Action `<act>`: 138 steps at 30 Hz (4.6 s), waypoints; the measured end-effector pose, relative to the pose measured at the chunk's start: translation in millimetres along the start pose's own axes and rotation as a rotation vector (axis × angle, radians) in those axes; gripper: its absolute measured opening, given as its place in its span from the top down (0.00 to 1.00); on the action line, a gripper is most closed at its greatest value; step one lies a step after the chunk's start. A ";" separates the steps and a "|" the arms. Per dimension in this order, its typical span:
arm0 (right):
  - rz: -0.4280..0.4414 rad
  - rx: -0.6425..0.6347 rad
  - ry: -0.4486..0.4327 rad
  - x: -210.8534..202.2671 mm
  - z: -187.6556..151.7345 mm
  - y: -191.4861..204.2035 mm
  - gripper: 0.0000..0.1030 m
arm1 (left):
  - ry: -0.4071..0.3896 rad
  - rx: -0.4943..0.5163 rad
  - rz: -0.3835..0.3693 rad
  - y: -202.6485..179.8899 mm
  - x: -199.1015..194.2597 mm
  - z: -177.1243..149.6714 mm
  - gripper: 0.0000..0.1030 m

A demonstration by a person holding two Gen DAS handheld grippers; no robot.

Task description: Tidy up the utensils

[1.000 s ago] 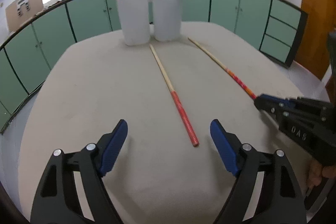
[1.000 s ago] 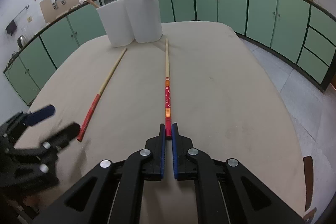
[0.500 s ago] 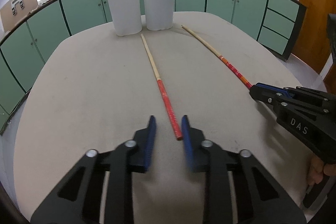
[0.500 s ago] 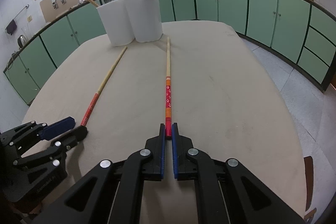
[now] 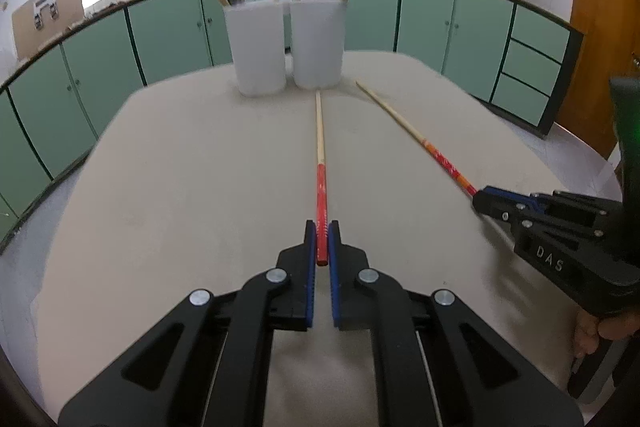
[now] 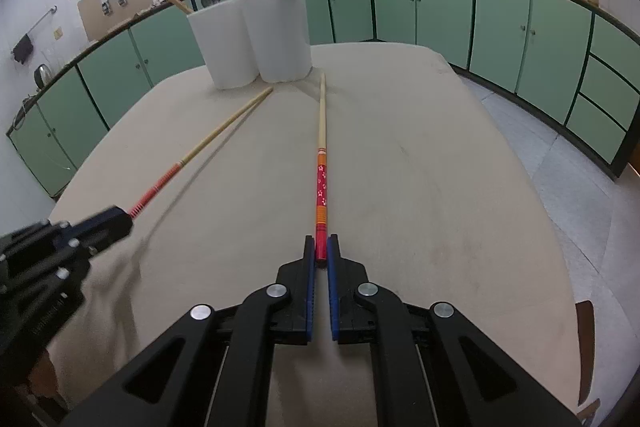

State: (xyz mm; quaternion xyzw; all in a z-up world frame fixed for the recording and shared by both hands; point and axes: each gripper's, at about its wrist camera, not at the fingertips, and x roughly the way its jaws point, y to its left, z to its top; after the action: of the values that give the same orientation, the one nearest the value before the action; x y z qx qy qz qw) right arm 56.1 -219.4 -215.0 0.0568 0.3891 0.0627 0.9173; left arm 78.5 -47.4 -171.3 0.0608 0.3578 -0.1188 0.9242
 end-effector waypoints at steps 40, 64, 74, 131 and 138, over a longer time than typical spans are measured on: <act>0.247 -0.189 -0.305 -132.3 181.3 29.1 0.94 | -0.367 -0.023 -0.045 27.8 -121.4 148.2 0.95; 0.176 -0.193 -0.434 -62.8 337.7 50.2 0.94 | -0.522 -0.024 0.037 49.6 -49.8 305.5 0.95; 0.185 -0.179 -0.312 1.8 312.6 44.5 0.94 | -0.377 -0.044 0.038 70.1 30.0 289.5 0.95; 0.168 -0.144 -0.457 -149.8 147.6 51.7 0.06 | -0.451 -0.110 0.106 54.0 -141.7 127.6 0.05; 0.160 -0.155 -0.462 -165.7 139.8 53.6 0.06 | -0.482 -0.104 0.112 47.3 -169.0 121.0 0.05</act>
State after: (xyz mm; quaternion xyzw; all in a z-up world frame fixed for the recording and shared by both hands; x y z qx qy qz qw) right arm 38.9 -200.7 6.9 0.0298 0.1575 0.1501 0.9756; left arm 48.2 4.1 33.3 0.0030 0.1286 -0.0600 0.9899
